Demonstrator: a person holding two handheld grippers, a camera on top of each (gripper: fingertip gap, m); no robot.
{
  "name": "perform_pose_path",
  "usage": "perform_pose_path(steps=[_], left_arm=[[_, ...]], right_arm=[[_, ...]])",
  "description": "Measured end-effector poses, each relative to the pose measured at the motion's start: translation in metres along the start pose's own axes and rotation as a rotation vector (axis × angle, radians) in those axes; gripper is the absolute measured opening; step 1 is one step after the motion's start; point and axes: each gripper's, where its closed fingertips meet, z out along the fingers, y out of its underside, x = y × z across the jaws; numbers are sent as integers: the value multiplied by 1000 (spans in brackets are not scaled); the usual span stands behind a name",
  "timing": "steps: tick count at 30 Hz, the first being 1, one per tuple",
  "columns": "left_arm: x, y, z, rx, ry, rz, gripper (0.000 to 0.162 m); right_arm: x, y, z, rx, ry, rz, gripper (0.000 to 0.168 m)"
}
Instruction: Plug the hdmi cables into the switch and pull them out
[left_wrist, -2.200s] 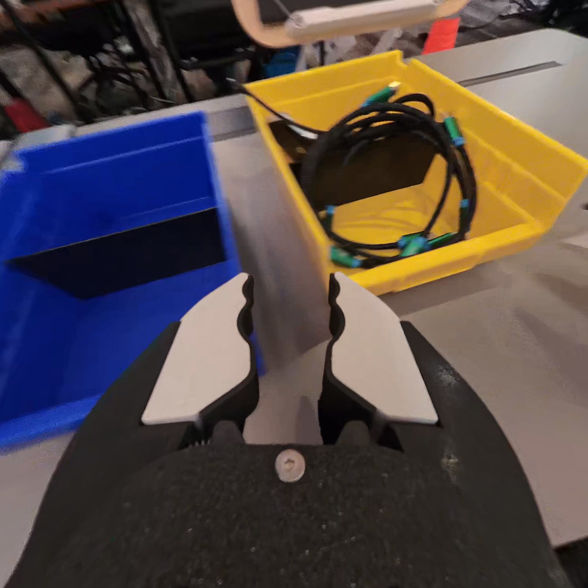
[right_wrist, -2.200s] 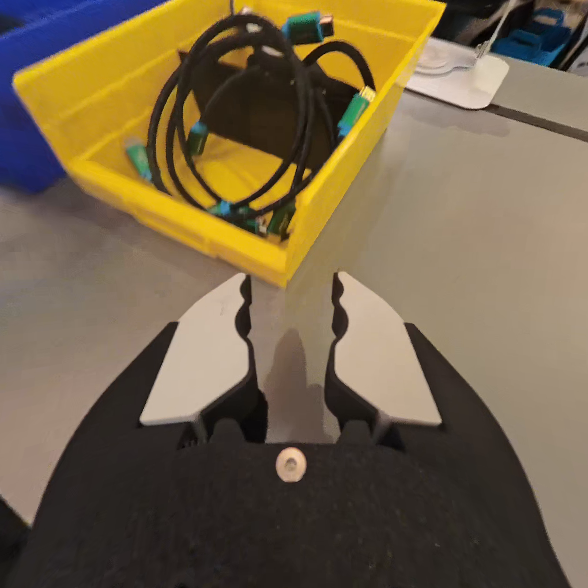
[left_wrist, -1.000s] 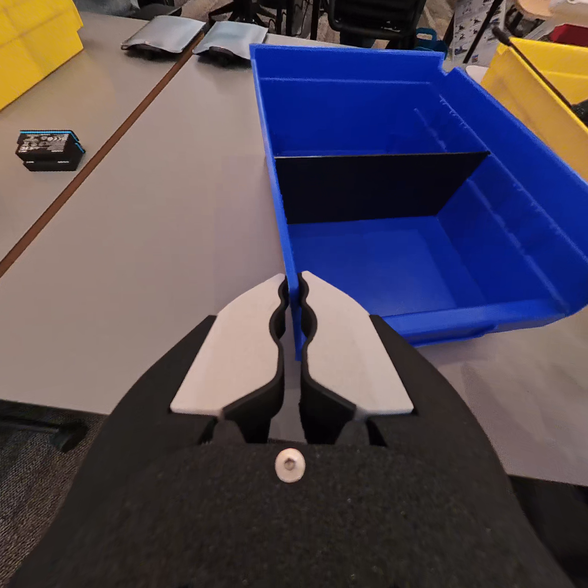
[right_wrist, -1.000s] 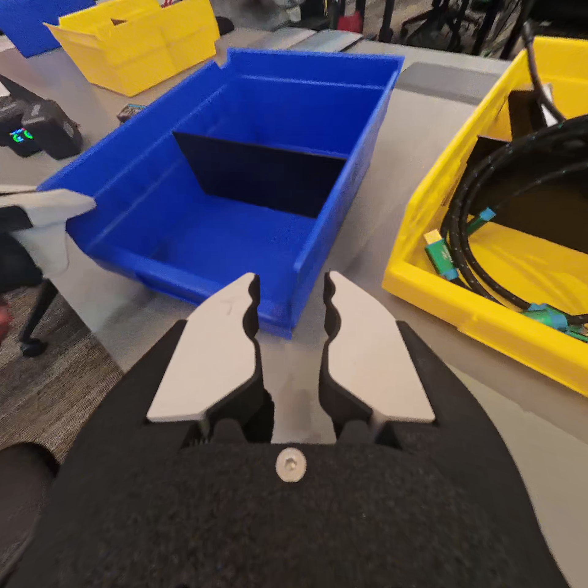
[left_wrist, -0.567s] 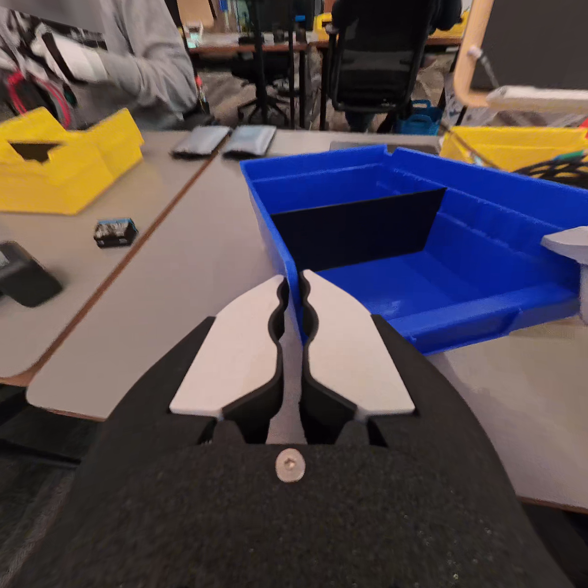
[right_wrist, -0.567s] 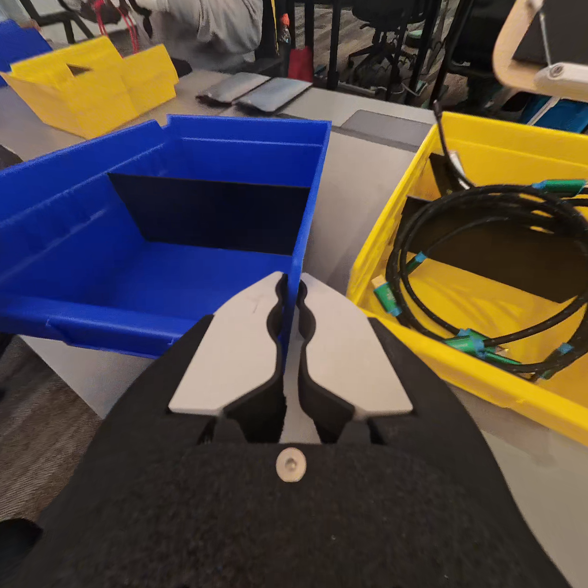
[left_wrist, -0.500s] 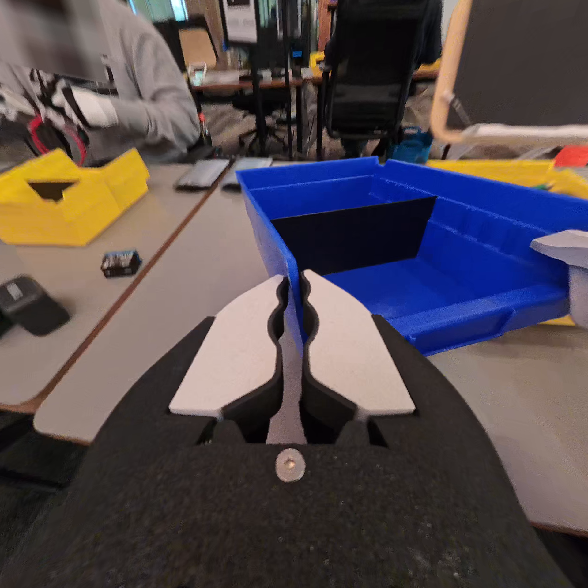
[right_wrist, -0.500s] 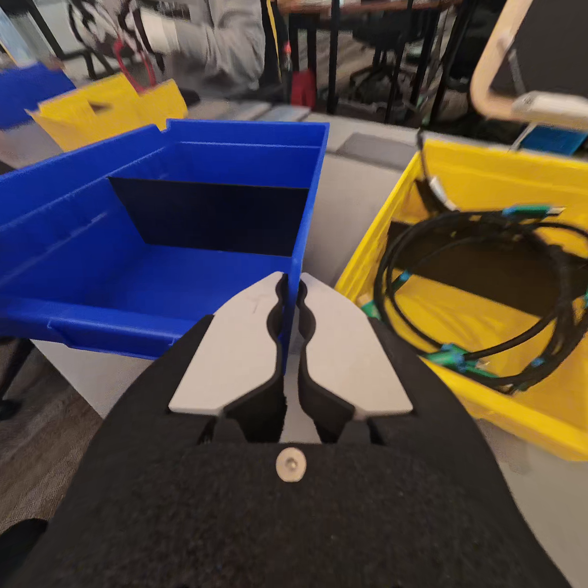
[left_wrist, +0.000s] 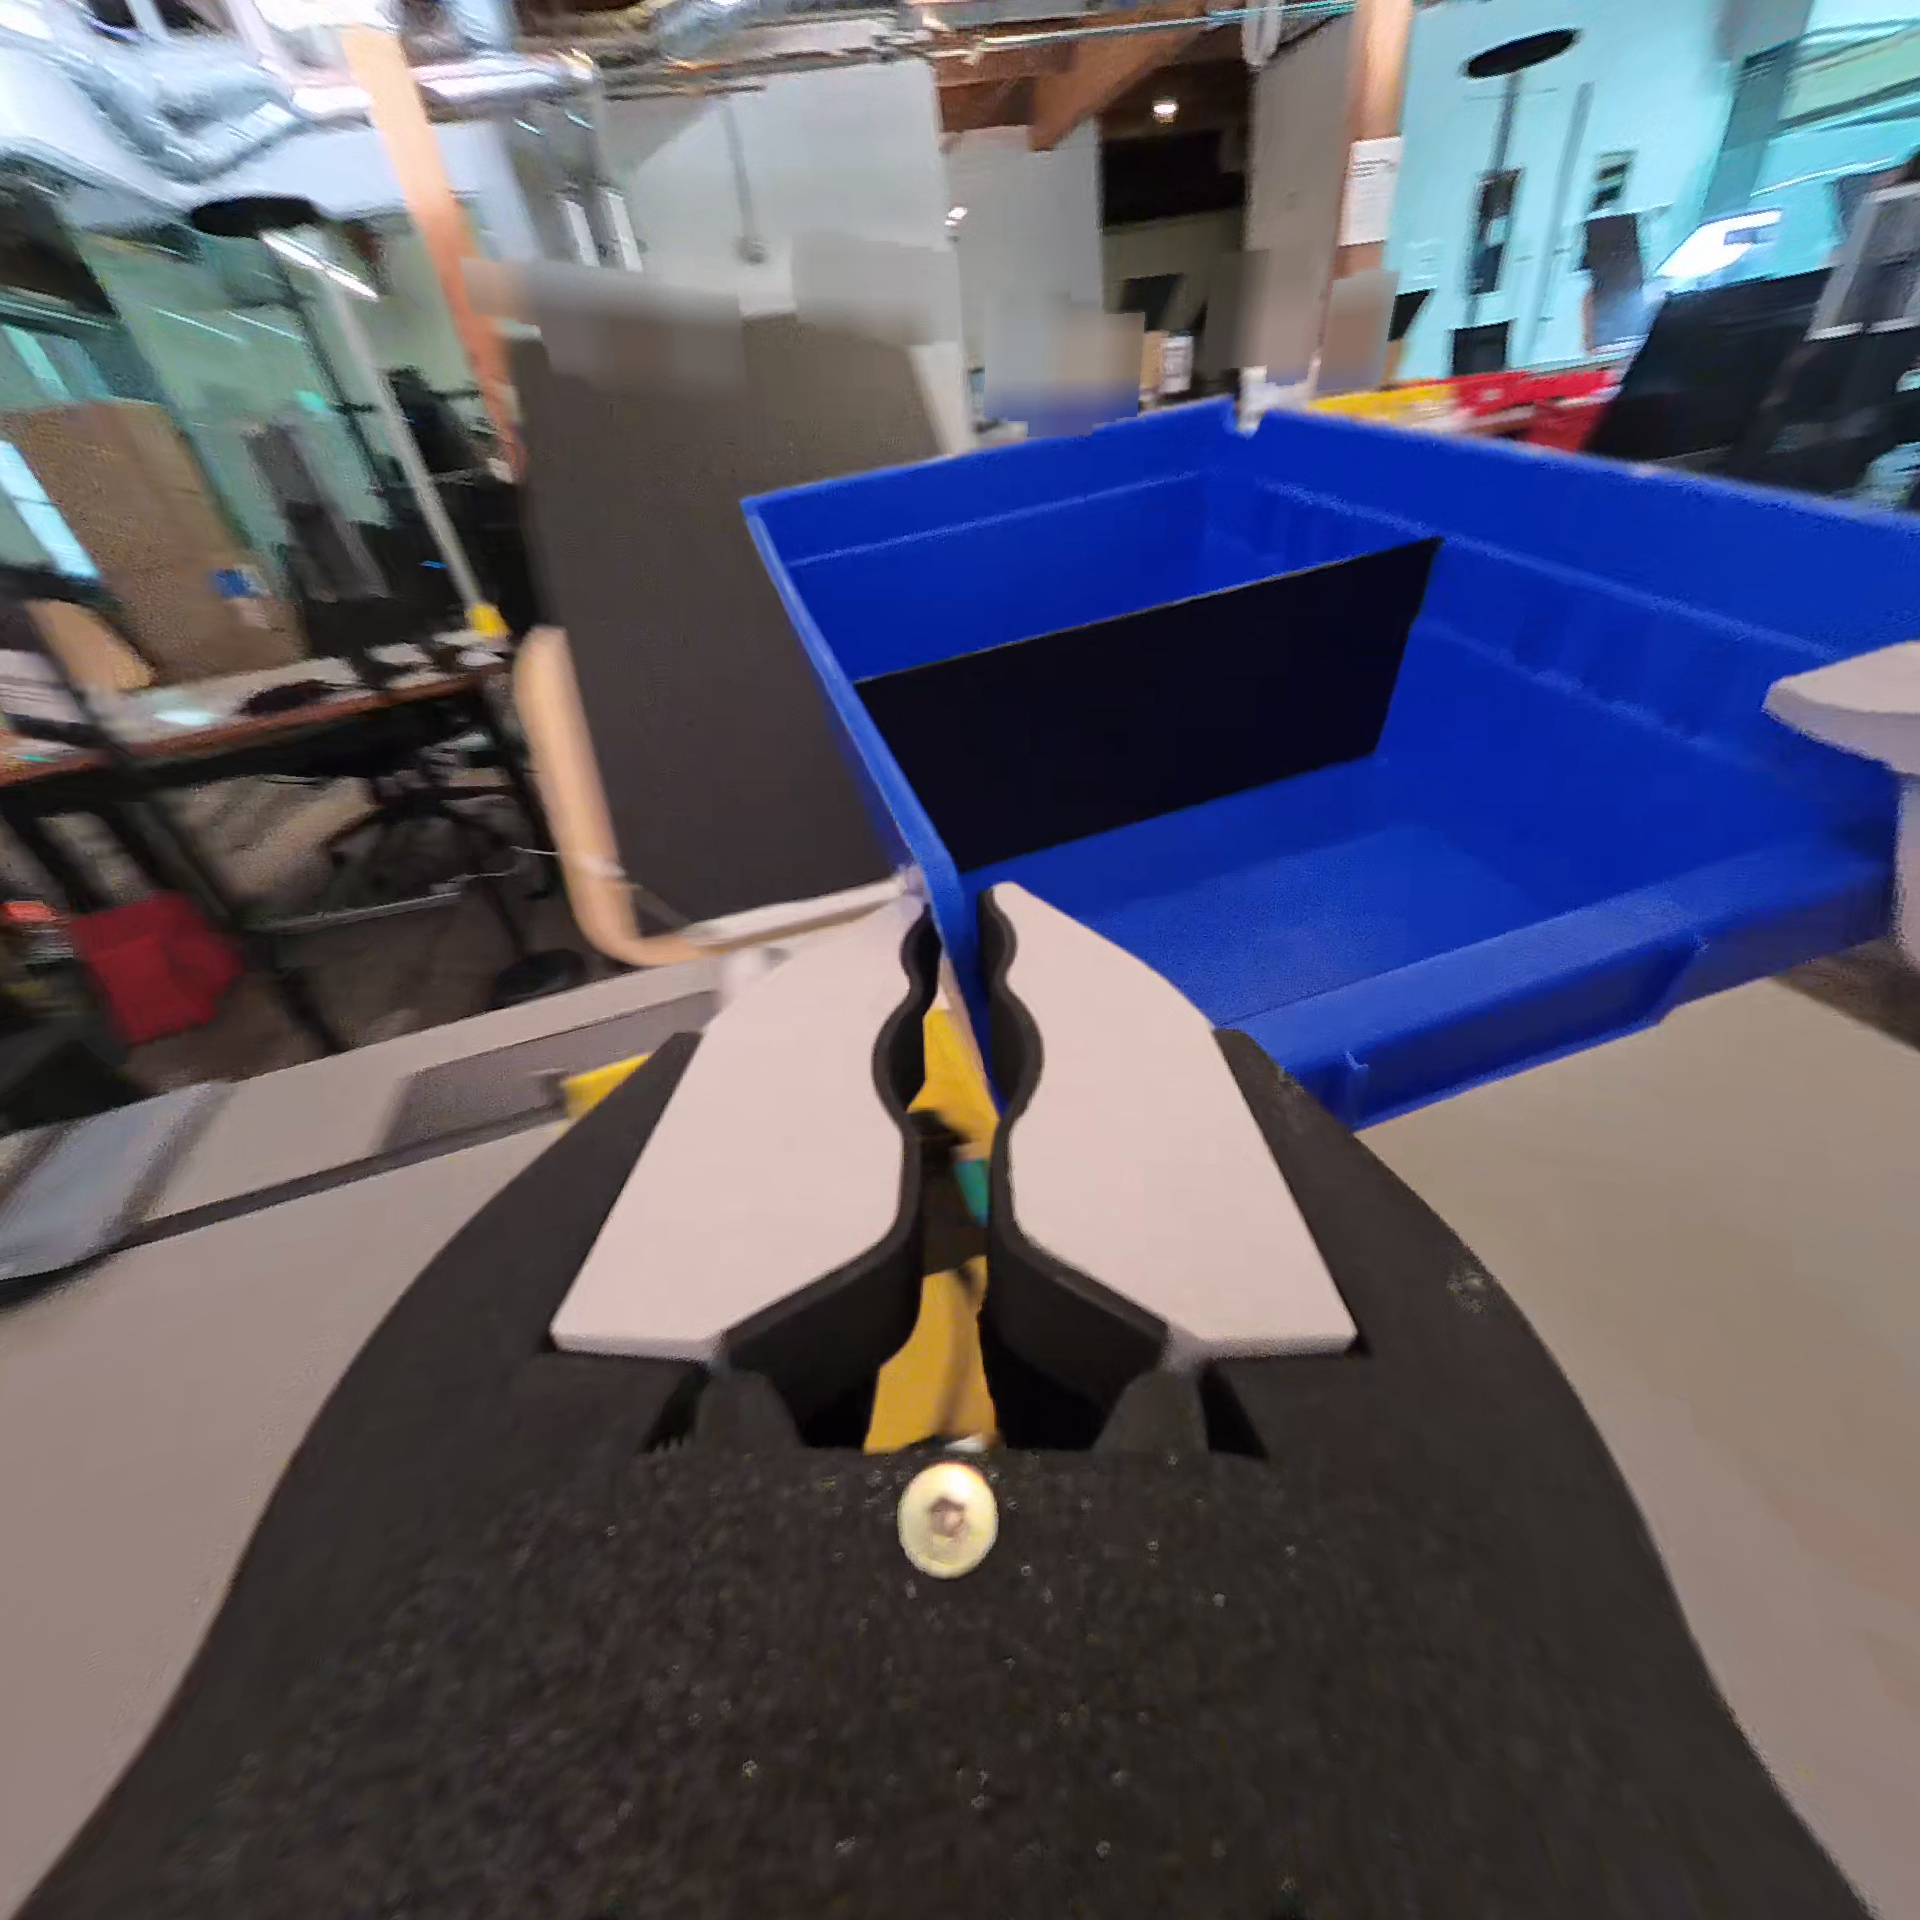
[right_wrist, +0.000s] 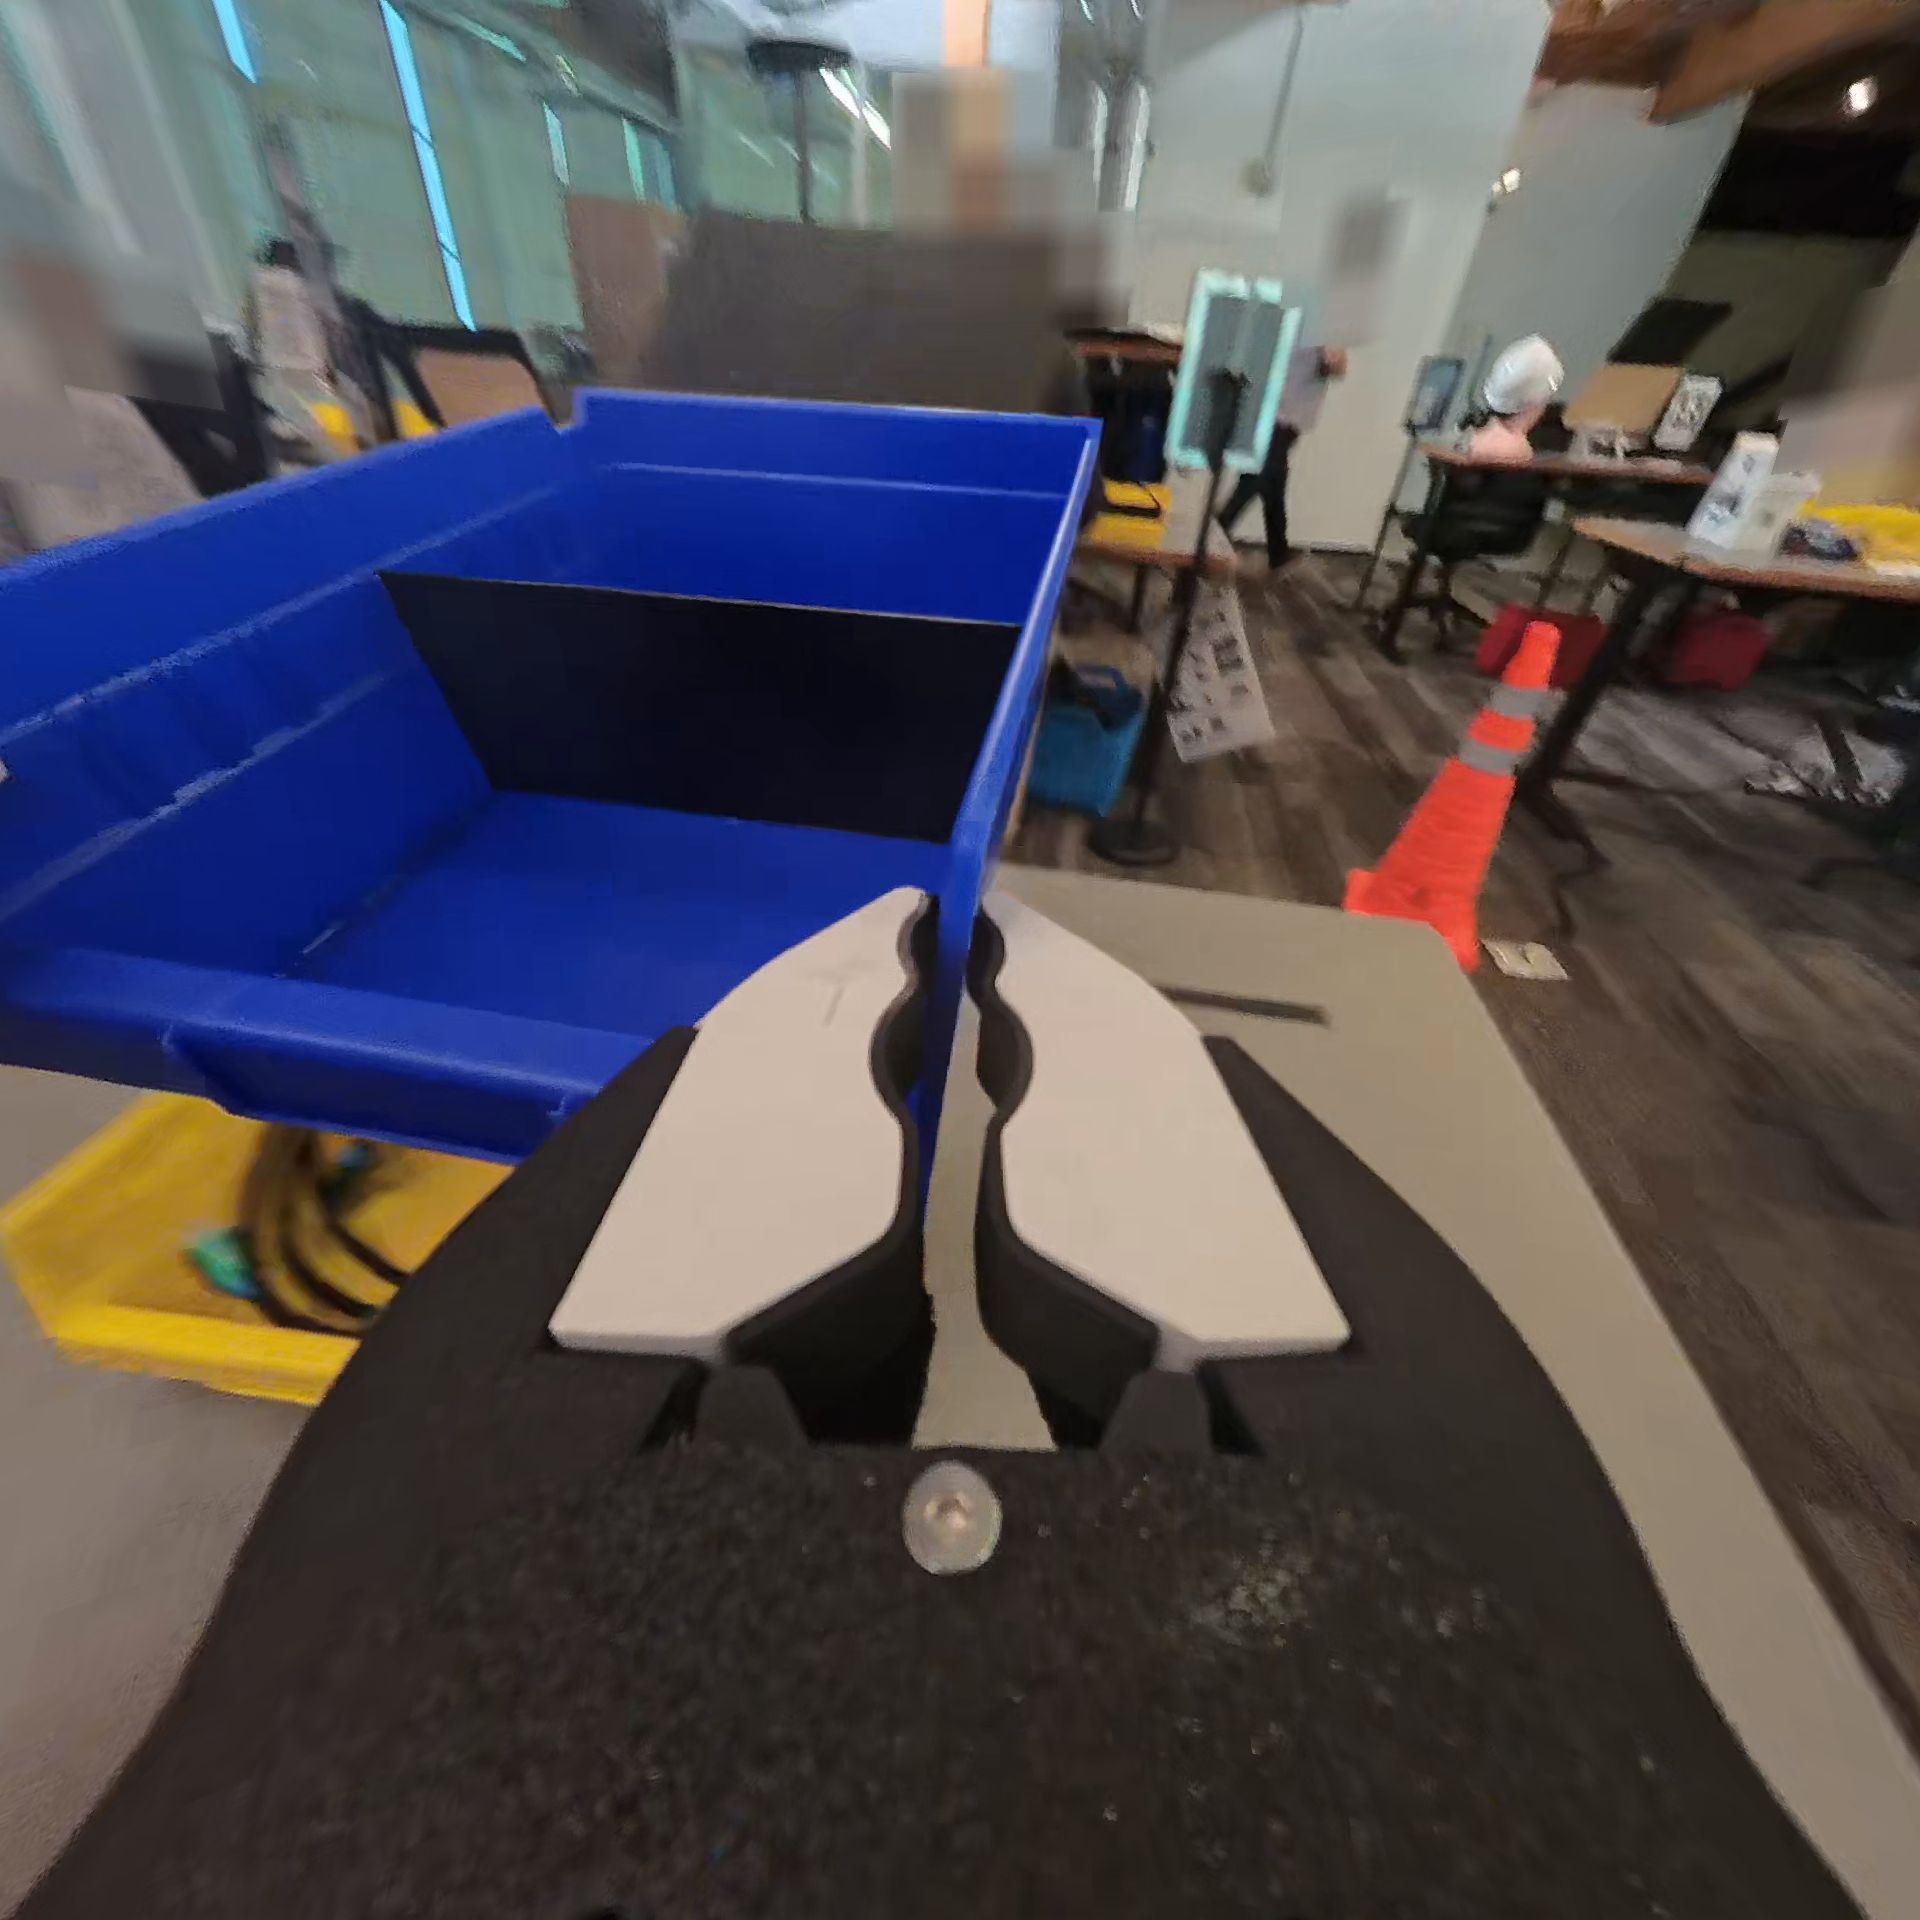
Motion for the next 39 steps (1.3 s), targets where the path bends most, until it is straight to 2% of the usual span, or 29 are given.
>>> perform_pose_path(steps=[2, 5, 8, 10, 13, 18, 24, 26, 27, 29, 30, 33, 36, 39], left_arm=[[55, 25, 39, -39, 42, -62, 6], [132, 75, 89, -117, 96, -103, 8], [179, 133, 120, -245, 116, -105, 7], [197, 159, 125, -297, 151, -159, 8], [209, 176, 119, -320, 150, -197, 10], [214, 212, 114, -390, 194, -205, 11], [207, 212, 118, -415, 234, -221, 11], [200, 206, 113, -440, 240, -182, 21], [192, 200, 110, -433, 236, -161, 29], [177, 183, 101, -403, 246, -144, 36], [164, 174, 96, -387, 229, -132, 36], [115, 149, 79, -350, 167, -104, 40], [58, 137, 53, -324, 103, -96, 43], [-7, 154, 22, -331, 20, -79, 67]], right_arm=[[62, 34, 9, -50, 23, 0, 5], [145, 108, 24, -129, 32, 75, 5], [193, 163, 27, -146, 28, 210, 5], [208, 189, 30, -161, 47, 268, 6], [218, 221, 32, -284, 102, 162, 3], [215, 263, 37, -493, 71, 145, 3], [208, 262, 39, -518, 106, 111, 3], [210, 257, 38, -498, 143, 55, 7], [213, 247, 37, -460, 175, -1, 16], [222, 222, 33, -380, 251, -75, 49], [222, 209, 31, -347, 271, -71, 54], [198, 173, 31, -227, 217, 6, 54], [144, 149, 39, -164, 90, 102, 47], [70, 144, 53, -195, -30, 252, 27]])
